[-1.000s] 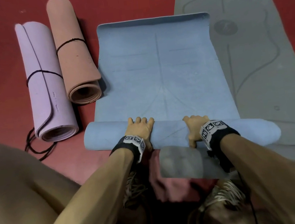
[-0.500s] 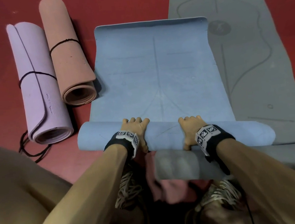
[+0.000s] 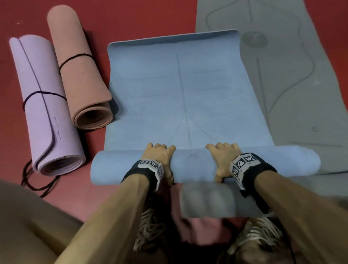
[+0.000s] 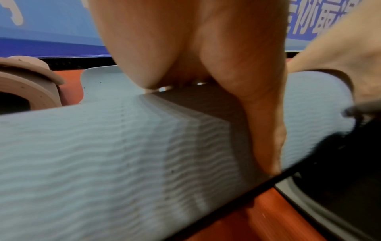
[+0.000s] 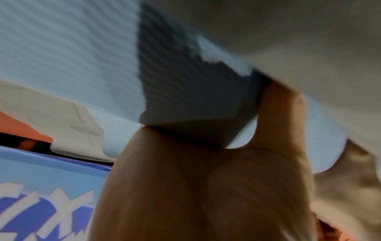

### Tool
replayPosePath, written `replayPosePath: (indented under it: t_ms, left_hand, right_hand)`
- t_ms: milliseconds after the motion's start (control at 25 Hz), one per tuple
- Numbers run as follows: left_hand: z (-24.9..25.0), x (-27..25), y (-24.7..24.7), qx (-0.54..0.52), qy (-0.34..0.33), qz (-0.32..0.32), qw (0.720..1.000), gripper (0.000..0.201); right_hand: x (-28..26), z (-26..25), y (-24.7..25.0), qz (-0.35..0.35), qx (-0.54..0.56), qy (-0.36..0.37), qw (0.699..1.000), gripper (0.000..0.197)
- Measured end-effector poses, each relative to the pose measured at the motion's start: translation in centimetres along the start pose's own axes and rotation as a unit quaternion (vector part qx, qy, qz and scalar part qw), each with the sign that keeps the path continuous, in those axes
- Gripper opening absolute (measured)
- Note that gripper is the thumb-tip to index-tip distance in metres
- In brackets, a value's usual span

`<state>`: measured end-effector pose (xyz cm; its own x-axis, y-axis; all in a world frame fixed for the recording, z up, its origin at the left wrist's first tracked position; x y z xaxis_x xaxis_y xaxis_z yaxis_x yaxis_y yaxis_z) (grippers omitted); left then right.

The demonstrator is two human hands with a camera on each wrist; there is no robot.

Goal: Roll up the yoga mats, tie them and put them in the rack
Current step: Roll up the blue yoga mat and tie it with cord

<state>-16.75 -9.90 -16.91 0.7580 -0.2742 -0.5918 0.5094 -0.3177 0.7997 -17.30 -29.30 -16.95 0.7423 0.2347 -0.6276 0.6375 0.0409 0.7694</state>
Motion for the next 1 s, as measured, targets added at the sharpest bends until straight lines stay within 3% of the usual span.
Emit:
replayPosePath:
  t_ms: [120,200,240,320,400,680,1000]
  left_hand:
    - [-0.2,1.8,0.7,0.011,0.01,-0.092,0.996,0.059]
    - [0.0,2.3,0.9,0.013,0.025,-0.126,0.992,0.059]
    - [0.0,2.3,0.7,0.007,0.03,-0.124,0.992,0.068]
    - [-0.2,2.1,0.1,-0.008,0.018,-0.076,0.997,0.093]
    - [-0.6,1.2,-0.2,-0.03,0.011,-0.04,0.999,0.102]
    - [0.4,-1.2,-1.6,-0.039,0.001,0.037,0.999,0.119]
    - [0.5,0.0,0.0,-0.026,0.003,-0.026,0.999,0.076]
  right_hand:
    - [-1.1,-0.3,-0.8,0.051,-0.03,0.014,0.998,0.107]
    - [-1.2,-0.5,-1.0,0.073,-0.024,0.017,0.997,0.102]
    - [-1.2,-0.4,-0.9,0.078,-0.017,0.016,0.997,0.096]
    - [-1.1,-0.4,-0.5,0.073,-0.011,0.011,0.997,0.081]
    - [-0.8,-0.3,0.1,0.054,-0.014,0.007,0.998,0.074]
    - [1.4,0.6,1.4,-0.094,0.039,-0.029,0.994,0.091]
    - [-1.4,-0.1,-0.6,0.027,-0.021,0.007,0.999,0.104]
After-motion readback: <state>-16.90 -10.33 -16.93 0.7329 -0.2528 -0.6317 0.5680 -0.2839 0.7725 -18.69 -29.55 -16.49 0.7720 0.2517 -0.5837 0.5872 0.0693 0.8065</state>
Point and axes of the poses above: each hand's wrist, its own x-axis towards the middle knuckle, its own y-axis out of the back of the hand, z = x × y, the point moved 5 cm from there along x, towards the middle knuckle, and after that the axes turned 9 degrees about x, right-handed, at the moved point
